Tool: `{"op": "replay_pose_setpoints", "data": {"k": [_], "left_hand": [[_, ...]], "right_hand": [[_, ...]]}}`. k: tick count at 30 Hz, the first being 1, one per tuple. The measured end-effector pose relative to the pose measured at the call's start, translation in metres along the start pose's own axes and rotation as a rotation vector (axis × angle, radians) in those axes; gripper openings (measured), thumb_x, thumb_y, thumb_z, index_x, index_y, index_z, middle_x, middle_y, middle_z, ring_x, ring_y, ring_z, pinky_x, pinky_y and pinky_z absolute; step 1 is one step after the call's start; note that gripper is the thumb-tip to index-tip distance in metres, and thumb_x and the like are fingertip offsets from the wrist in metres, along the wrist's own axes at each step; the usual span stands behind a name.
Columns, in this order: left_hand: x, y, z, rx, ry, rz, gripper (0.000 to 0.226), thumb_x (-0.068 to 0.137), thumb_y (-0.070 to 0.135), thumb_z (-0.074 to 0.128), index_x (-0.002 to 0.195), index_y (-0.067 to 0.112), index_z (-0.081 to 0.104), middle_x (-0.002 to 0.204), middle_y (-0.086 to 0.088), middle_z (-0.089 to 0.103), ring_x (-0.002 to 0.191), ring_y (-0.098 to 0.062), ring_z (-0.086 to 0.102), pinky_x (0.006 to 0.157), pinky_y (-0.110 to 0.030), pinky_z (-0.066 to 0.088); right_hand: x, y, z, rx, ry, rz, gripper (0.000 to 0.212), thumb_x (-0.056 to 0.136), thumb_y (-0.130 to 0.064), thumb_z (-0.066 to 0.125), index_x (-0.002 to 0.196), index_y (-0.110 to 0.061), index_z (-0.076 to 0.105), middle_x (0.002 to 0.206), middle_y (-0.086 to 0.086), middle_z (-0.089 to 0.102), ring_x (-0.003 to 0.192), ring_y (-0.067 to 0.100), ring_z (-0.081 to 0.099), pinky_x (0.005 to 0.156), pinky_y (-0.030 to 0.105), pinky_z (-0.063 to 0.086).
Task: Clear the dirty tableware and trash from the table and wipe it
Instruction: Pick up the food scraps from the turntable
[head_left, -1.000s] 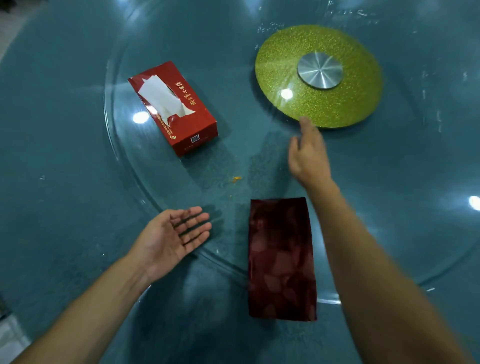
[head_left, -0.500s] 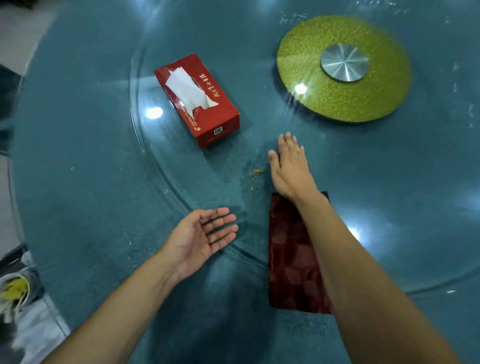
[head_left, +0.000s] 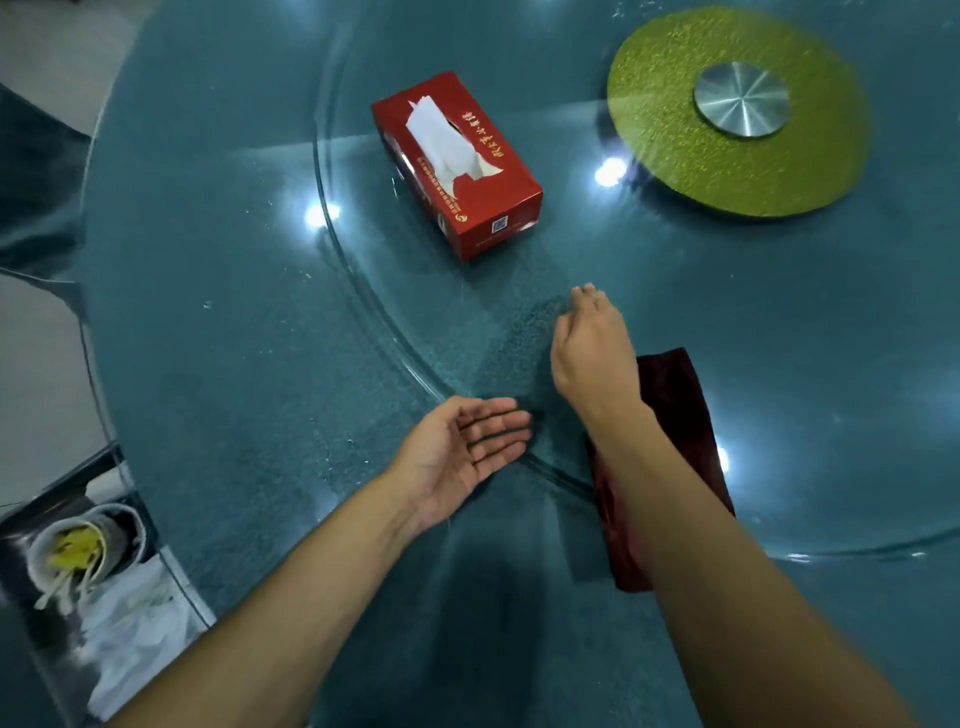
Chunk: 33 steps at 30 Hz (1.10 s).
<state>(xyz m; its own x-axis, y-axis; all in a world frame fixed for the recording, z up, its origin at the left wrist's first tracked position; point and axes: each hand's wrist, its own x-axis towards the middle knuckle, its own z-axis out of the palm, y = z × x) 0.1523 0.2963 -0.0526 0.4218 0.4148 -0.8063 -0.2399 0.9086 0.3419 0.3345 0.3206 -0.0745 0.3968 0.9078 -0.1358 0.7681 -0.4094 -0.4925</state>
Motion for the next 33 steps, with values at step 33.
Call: {"op": "replay_pose_setpoints", "data": {"k": [33], "left_hand": [[0.029, 0.022, -0.051, 0.023, -0.176, -0.22, 0.064, 0.105, 0.036, 0.019, 0.115, -0.01, 0.061, 0.111, -0.028, 0.067, 0.101, -0.034, 0.066, 0.091, -0.045, 0.053]], "right_hand": [[-0.11, -0.039, 0.043, -0.251, -0.147, -0.258, 0.056, 0.096, 0.004, 0.044, 0.151, 0.007, 0.032, 0.159, 0.026, 0.029, 0.15, 0.036, 0.024, 0.119, 0.03, 0.01]]}}
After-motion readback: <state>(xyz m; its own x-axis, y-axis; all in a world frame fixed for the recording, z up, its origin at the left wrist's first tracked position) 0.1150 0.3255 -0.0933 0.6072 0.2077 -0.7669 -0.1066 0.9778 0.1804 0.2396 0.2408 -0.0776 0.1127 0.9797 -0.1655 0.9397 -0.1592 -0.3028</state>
